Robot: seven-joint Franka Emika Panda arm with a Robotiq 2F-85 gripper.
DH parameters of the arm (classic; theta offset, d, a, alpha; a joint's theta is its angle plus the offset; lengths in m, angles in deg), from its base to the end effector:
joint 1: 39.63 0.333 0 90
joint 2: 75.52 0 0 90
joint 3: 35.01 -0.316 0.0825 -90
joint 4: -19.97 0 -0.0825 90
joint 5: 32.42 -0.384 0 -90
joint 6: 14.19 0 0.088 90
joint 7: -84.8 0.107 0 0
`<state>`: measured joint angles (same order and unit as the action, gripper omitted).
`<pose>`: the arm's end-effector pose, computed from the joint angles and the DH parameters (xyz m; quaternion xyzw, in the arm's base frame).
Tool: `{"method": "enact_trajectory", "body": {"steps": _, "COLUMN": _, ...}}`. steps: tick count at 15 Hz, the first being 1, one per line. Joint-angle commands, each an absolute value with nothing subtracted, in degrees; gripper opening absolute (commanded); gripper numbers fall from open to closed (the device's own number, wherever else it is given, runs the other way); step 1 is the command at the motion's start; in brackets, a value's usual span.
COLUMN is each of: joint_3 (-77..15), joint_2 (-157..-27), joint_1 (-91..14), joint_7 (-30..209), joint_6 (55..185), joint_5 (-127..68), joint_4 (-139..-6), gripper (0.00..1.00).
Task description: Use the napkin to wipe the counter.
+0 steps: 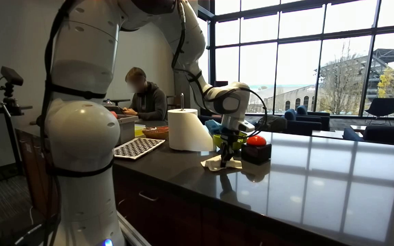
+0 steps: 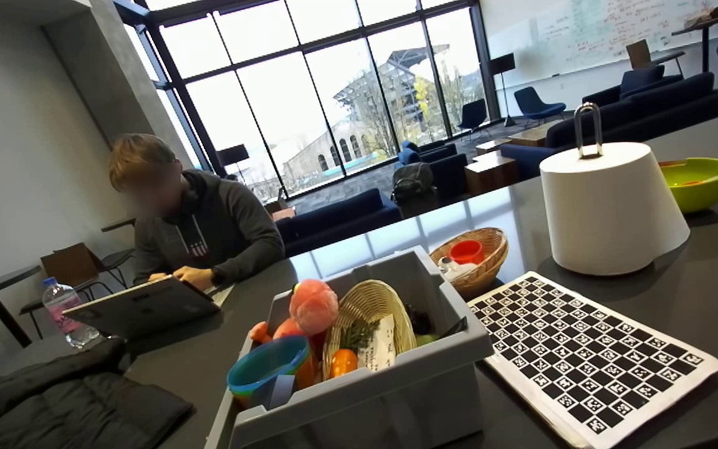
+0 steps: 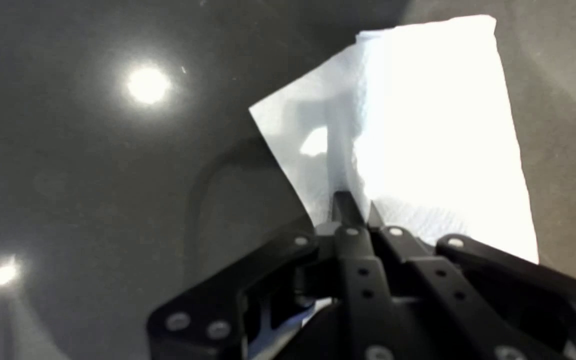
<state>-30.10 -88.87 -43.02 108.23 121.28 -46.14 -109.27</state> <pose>0.5213 -0.0735 0.2500 -0.9295 0.3573 0.0689 0.0599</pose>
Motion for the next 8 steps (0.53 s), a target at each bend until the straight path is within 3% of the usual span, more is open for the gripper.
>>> {"method": "enact_trajectory", "body": {"steps": 1, "joint_3": -32.25, "joint_2": -91.7, "joint_1": -40.94, "joint_7": 107.17, "joint_6": 122.11, "joint_5": -46.88, "joint_4": -109.49, "gripper": 0.0}}
{"method": "enact_trajectory", "body": {"steps": 8, "joint_3": -34.65, "joint_2": -91.91, "joint_1": -37.79, "joint_7": 105.94, "joint_6": 121.45, "joint_5": -45.14, "joint_4": -109.7, "gripper": 0.0}}
